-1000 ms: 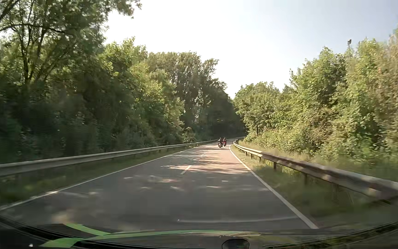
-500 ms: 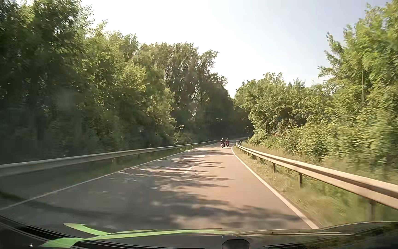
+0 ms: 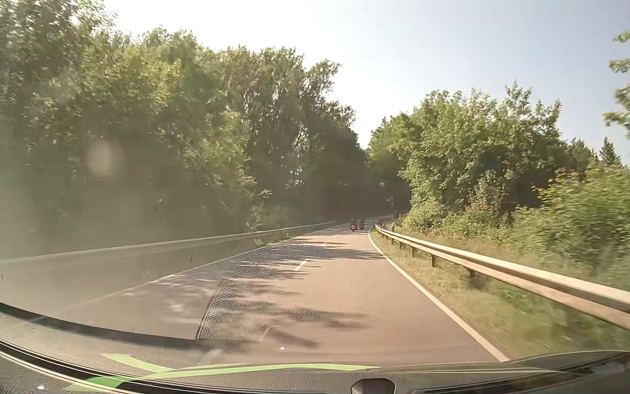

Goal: Follow the waypoints while adhering to traffic rules and regulations

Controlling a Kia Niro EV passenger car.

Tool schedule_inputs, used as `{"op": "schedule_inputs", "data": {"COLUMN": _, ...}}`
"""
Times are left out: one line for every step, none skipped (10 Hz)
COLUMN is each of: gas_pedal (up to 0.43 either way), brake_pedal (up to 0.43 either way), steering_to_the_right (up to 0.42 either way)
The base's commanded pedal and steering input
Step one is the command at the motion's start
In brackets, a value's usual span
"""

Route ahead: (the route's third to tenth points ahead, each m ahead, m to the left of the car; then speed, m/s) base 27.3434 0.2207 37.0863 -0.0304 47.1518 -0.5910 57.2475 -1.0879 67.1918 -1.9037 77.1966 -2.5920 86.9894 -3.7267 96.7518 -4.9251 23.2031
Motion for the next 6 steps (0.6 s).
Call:
{"op": "schedule_inputs", "data": {"gas_pedal": 0.311, "brake_pedal": 0.0, "steering_to_the_right": 0.006}}
{"op": "schedule_inputs", "data": {"gas_pedal": 0.311, "brake_pedal": 0.0, "steering_to_the_right": 0.006}}
{"op": "schedule_inputs", "data": {"gas_pedal": 0.311, "brake_pedal": 0.0, "steering_to_the_right": 0.006}}
{"op": "schedule_inputs", "data": {"gas_pedal": 0.311, "brake_pedal": 0.0, "steering_to_the_right": 0.005}}
{"op": "schedule_inputs", "data": {"gas_pedal": 0.311, "brake_pedal": 0.0, "steering_to_the_right": 0.006}}
{"op": "schedule_inputs", "data": {"gas_pedal": 0.311, "brake_pedal": 0.0, "steering_to_the_right": 0.006}}
